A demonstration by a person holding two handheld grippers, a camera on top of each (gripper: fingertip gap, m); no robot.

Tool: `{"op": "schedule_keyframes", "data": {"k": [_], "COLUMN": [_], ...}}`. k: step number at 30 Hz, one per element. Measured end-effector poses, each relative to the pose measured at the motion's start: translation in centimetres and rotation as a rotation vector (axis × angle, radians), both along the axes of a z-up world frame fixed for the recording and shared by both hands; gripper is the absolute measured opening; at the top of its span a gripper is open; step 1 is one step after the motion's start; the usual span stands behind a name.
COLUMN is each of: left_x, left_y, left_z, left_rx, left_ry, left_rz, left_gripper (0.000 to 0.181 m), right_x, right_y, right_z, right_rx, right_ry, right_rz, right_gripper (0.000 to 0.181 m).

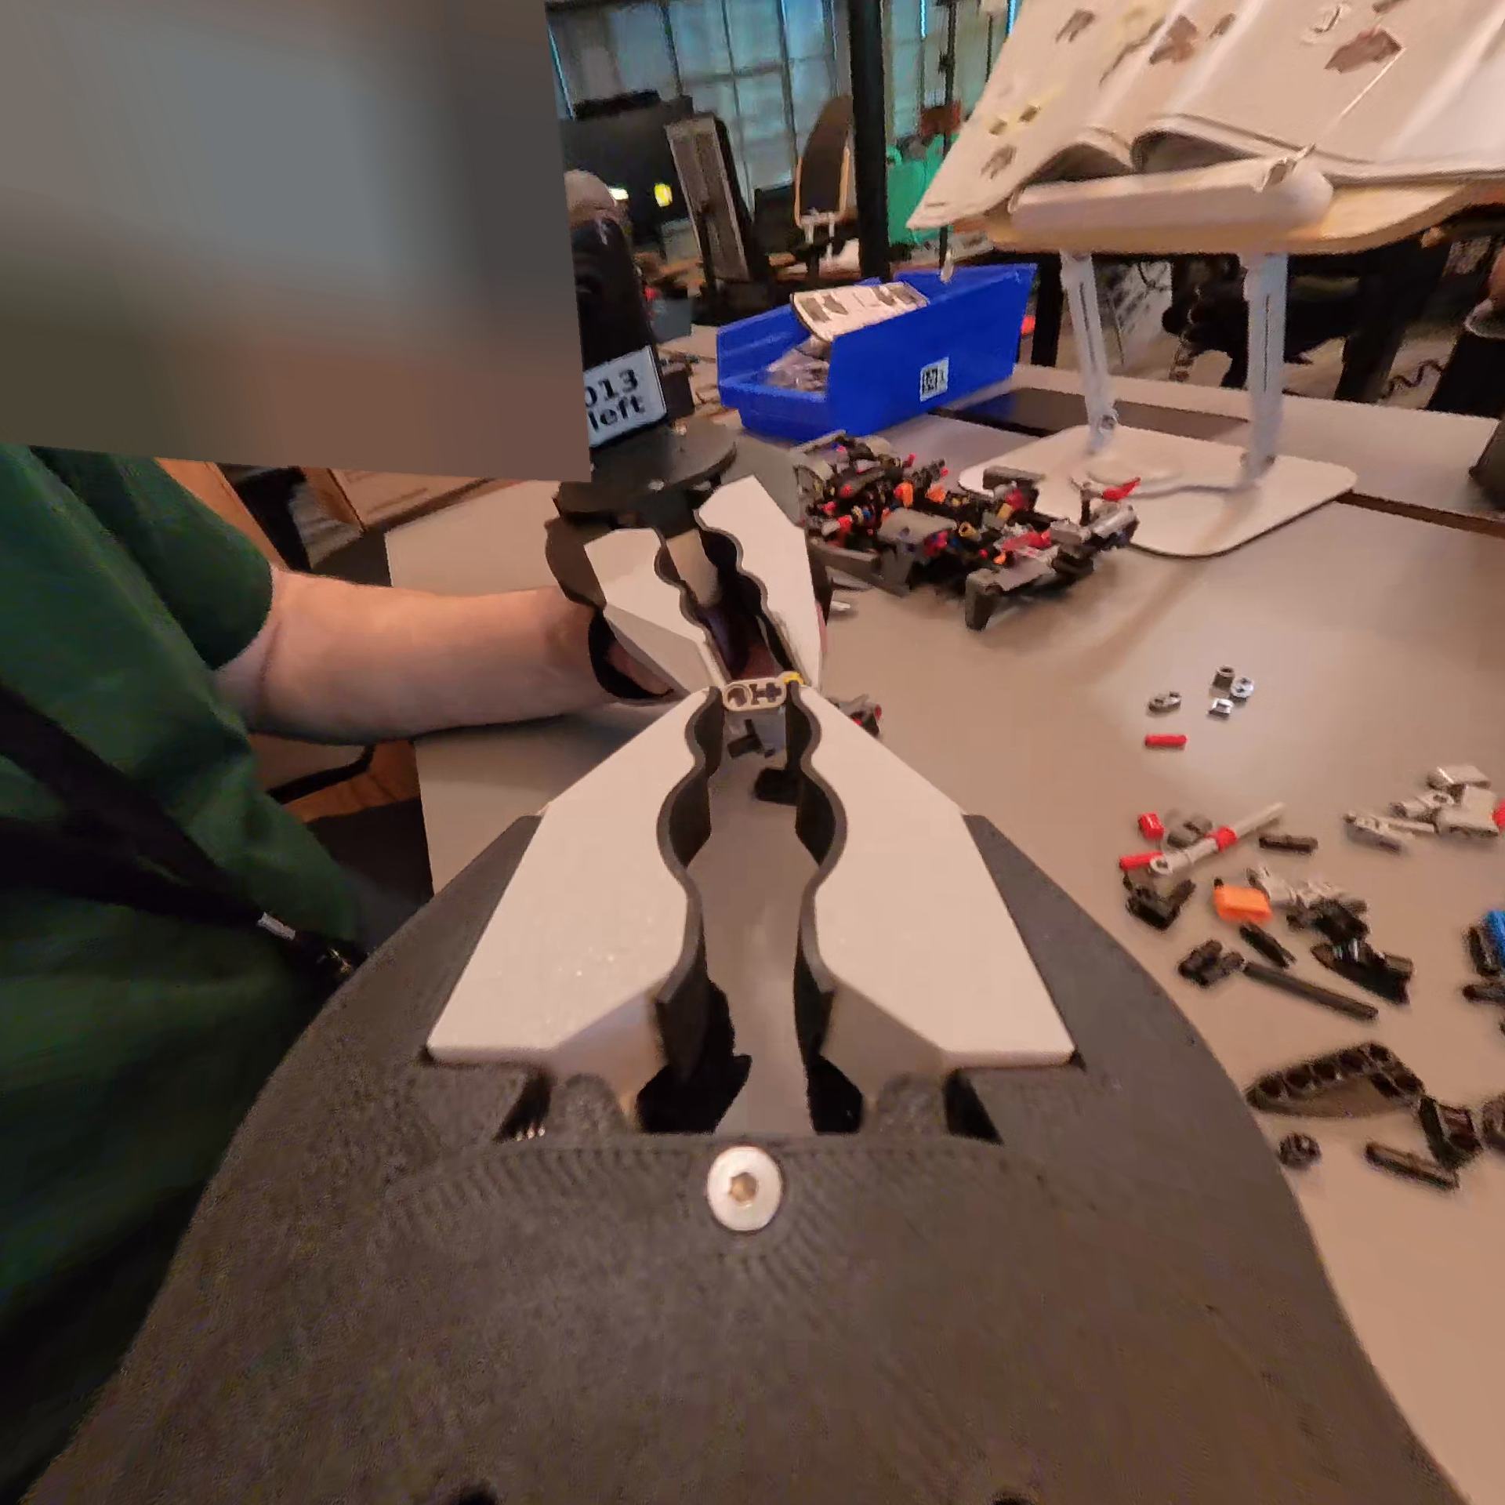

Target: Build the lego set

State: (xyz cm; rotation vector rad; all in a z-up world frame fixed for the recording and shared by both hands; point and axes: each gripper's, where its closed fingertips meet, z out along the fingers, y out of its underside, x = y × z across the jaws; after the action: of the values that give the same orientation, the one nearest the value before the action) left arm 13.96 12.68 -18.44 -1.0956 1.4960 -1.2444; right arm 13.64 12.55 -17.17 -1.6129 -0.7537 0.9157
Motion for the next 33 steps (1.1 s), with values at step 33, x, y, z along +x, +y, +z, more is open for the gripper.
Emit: {"op": "schedule_keyframes", "data": {"k": [33], "left_x": [-0.2], "left_y": [-0.3], "left_z": [0.2], "left_rx": [-0.141], "left_ry": [-0.025], "left_rz": [-0.106], "left_gripper": [0.014], "right_x": [-0.7], "right_y": [0.3], "right_z": [0.4], "right_rx": [0.062], "right_ry": [0.101], "right_rz": [0.207], "right_gripper": [0.013]}}
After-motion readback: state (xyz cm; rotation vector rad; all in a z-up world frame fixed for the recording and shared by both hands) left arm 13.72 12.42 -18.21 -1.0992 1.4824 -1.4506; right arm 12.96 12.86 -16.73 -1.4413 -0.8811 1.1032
